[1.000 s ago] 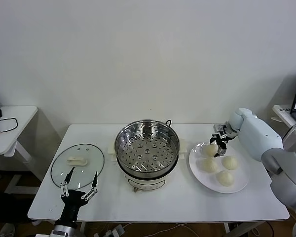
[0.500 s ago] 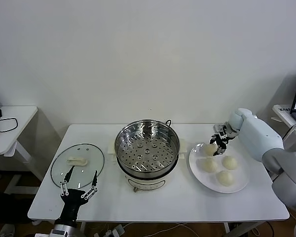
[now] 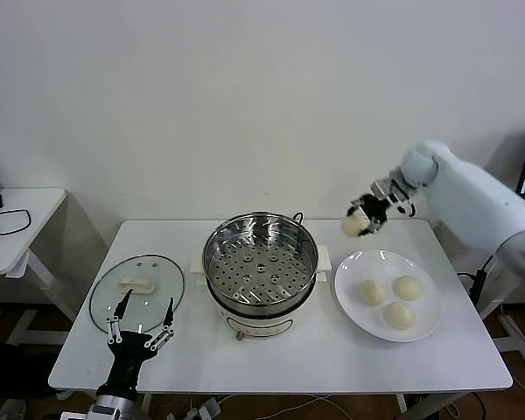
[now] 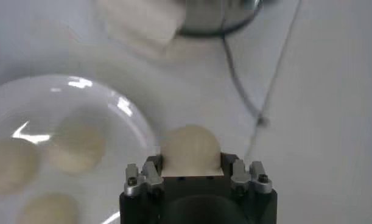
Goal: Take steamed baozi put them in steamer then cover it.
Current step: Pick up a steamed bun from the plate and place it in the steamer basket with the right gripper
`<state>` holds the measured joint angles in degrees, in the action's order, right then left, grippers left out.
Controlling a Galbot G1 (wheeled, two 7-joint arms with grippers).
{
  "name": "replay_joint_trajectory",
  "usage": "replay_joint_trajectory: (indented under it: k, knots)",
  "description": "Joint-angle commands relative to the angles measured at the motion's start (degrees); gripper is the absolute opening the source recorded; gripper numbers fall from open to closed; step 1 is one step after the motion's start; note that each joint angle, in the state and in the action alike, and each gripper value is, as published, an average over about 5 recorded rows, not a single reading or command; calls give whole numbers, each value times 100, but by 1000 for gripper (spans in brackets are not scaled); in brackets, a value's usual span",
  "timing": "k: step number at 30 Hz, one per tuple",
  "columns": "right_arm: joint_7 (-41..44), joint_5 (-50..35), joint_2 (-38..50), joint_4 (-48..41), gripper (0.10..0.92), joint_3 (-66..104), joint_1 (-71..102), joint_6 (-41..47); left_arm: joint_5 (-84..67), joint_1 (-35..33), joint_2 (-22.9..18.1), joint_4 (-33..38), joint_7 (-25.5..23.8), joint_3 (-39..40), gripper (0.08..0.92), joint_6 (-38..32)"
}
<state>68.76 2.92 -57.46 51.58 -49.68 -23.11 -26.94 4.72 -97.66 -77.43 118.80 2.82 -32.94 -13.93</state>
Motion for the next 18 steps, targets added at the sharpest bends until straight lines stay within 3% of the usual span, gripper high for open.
replay_joint_trajectory:
  k: [1,9,18]
  knots:
    - [117,-340,-684,949,638,-923,-1174,-1060,4,-26,4,44,7,0,823,-29]
    - [78,584,-1503,895,626,-1130,-708,-1636,-24,-22,25,55,26,-36,823,-90]
    - [-185,1523,-2030,320,587,-1045,-69,-1689,-51,6,25,48,70,-25,823,-55]
